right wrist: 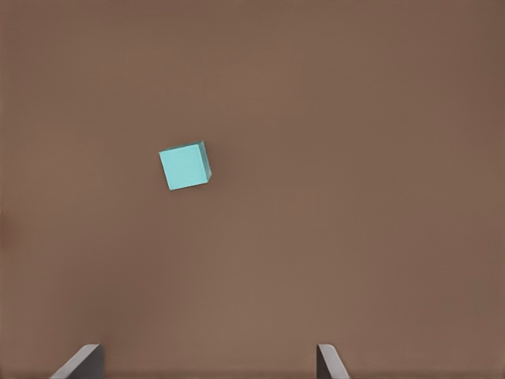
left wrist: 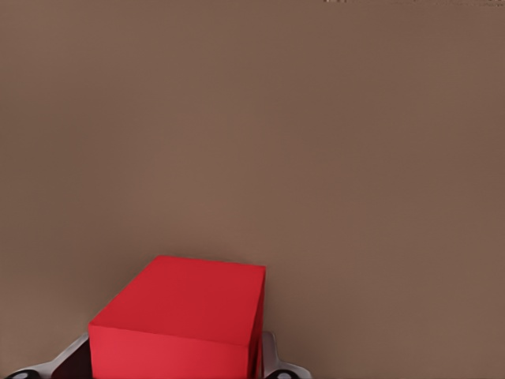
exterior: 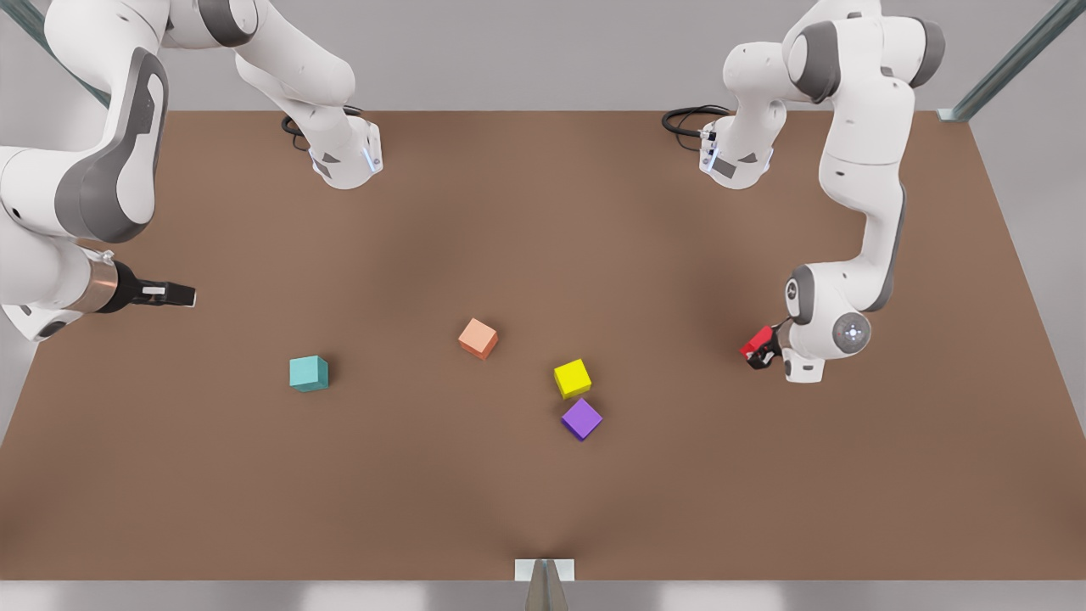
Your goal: Pick up red wooden cube and pass to hand red wooden cube and place in blue wooden cube
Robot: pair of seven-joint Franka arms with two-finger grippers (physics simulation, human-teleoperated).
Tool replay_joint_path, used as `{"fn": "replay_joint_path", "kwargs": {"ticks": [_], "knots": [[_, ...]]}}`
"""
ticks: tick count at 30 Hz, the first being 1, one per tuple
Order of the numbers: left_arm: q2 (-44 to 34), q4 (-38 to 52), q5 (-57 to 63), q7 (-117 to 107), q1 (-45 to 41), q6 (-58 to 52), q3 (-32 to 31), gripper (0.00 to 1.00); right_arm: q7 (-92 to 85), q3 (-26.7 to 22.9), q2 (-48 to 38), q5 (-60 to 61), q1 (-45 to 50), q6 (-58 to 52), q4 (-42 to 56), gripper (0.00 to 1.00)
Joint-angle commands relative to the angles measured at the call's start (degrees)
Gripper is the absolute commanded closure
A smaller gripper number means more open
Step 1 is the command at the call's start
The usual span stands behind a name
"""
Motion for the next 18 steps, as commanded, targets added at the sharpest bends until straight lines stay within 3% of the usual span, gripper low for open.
{"fn": "replay_joint_path", "kwargs": {"ticks": [1,2,3,6,8,10,11,12,14,15,18], "knots": [[0.3,0.1,-0.1,-6.9,0.0,2.0,0.0,0.00,-0.2,0.0,-0.1,0.0,0.0,-0.1,0.0,0.00],[0.3,0.1,-0.1,-7.0,0.0,2.2,0.0,0.26,-0.2,0.0,-0.1,0.1,-0.1,-0.1,0.0,0.00],[0.2,0.2,-0.1,-7.0,0.0,2.2,-0.1,0.37,-0.2,0.0,-0.1,0.0,-0.1,-0.1,0.0,0.00],[0.1,1.8,-1.4,-7.1,-0.1,1.6,-0.6,0.37,-0.2,0.0,-0.1,0.1,0.0,-0.1,0.0,0.00],[2.0,19.9,-4.5,-6.6,-0.9,-21.4,-3.2,0.37,-0.1,0.0,0.0,0.1,0.0,-0.1,0.0,0.00],[2.3,29.9,-1.1,-6.5,-1.3,-31.6,-10.5,0.37,-0.5,0.1,0.0,0.2,0.0,-0.1,-0.2,0.00],[5.3,37.6,-1.7,-6.4,-1.3,-36.7,-14.3,0.37,-3.1,0.0,0.6,3.5,-0.3,-0.1,-0.4,0.00],[12.9,50.2,-6.0,-6.4,-1.3,-42.4,-20.9,0.37,-16.7,0.0,1.0,6.2,-0.6,-0.1,-2.5,0.00],[22.7,62.8,-7.4,-6.4,-1.4,-39.3,-34.6,0.37,-35.7,0.1,6.7,15.1,-0.8,-1.9,-3.1,0.01],[24.6,63.5,-7.6,-2.2,-1.4,-34.6,-40.2,0.37,-36.1,0.2,11.1,27.0,-0.5,-4.5,-3.1,0.01],[27.2,63.5,-18.7,8.3,-1.6,-27.7,-41.9,0.37,-40.1,0.7,23.3,51.0,-0.3,-8.2,-2.9,0.00]]}}
